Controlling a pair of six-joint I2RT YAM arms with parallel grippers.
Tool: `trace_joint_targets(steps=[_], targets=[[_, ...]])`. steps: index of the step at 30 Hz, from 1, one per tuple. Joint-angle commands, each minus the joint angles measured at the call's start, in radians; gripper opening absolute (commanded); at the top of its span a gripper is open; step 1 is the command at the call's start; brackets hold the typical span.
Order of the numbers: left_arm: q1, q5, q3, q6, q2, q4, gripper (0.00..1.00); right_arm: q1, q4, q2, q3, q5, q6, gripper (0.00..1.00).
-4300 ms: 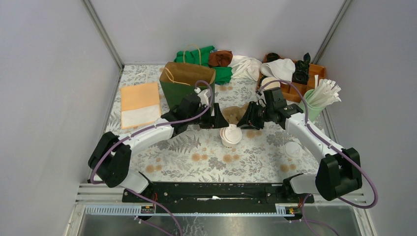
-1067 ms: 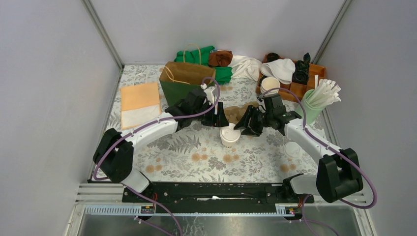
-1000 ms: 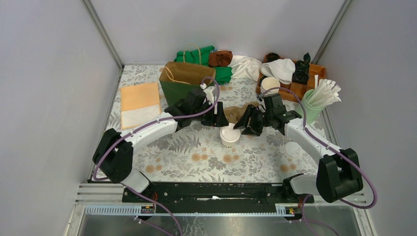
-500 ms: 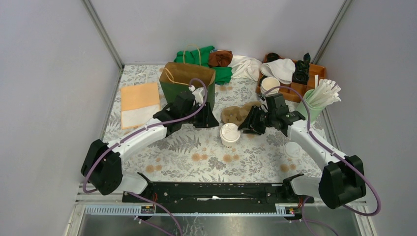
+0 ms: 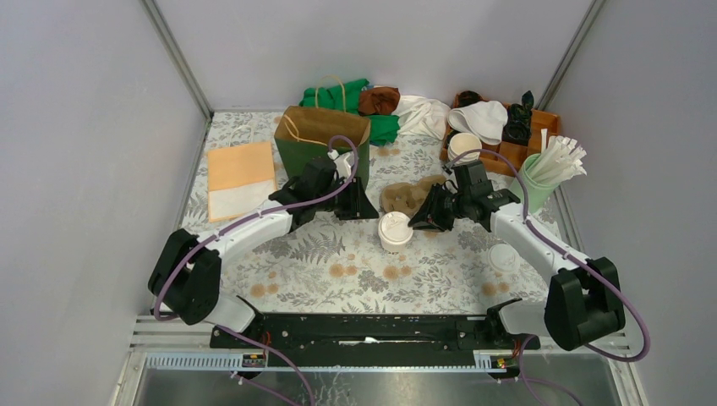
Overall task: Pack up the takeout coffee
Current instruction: Close the cup lid on the coffee cup.
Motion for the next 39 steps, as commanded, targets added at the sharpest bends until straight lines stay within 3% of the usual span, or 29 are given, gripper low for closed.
trace_joint_targets(steps=[1, 39], targets=[[0.01, 0.038, 0.001, -0.014, 0.007, 0.069, 0.3, 0.001, 0.037, 0.015, 0.016, -0.042, -0.001, 0.28], [0.011, 0.069, 0.0, 0.007, 0.12, 0.048, 0.24, 0.001, 0.019, 0.044, 0.032, -0.031, -0.022, 0.23]])
